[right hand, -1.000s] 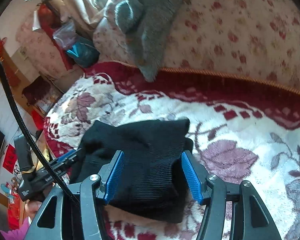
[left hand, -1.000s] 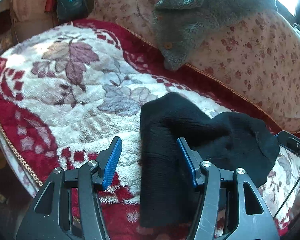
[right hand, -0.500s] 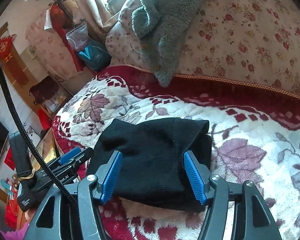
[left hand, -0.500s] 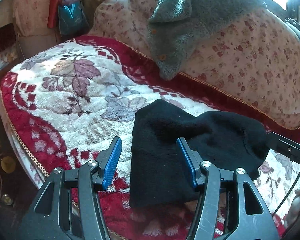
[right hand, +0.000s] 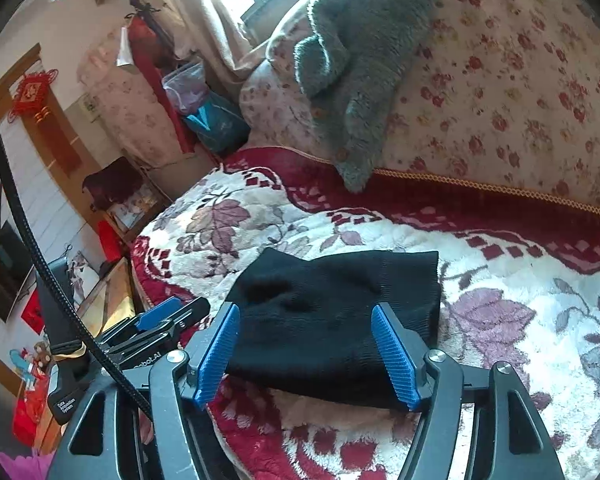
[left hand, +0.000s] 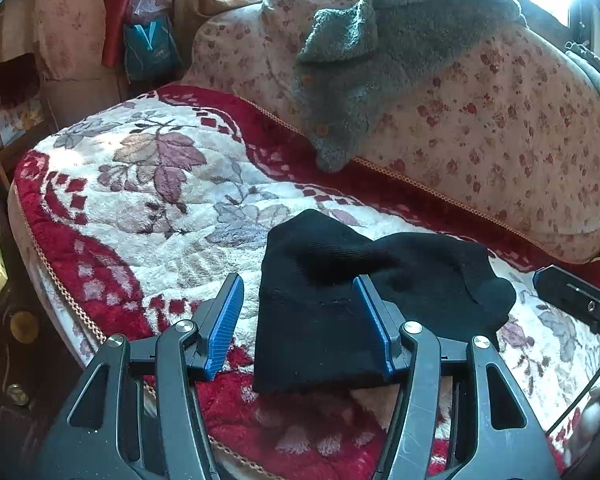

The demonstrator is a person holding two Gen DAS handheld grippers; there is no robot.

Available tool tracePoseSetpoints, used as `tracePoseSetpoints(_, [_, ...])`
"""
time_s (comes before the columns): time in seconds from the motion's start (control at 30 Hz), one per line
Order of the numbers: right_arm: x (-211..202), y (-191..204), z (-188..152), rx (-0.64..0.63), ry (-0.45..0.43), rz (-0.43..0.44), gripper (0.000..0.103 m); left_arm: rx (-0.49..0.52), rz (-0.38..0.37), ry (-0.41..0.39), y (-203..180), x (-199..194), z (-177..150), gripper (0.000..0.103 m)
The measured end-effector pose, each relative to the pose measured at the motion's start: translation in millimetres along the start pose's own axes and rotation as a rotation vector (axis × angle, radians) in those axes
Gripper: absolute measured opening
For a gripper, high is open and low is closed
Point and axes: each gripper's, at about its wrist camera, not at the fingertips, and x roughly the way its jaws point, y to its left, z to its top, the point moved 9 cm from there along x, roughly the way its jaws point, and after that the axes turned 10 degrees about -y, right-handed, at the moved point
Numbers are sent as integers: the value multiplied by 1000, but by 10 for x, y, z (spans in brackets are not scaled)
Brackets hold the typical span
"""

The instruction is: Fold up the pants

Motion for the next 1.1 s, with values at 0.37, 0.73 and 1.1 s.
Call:
tracePoseSetpoints(0.37, [-41,136,-153,-114,8,-19,66,2,5,9,-28,-143,-99,57])
tracePoseSetpoints(0.73, [-10,187,-262,-136,29,-20,68,16,34,10,8,-166,-142,57])
tracePoseSetpoints(1.1, [62,153,-331,-113,60,-22,69,6,45,19,47,-117,-157,57])
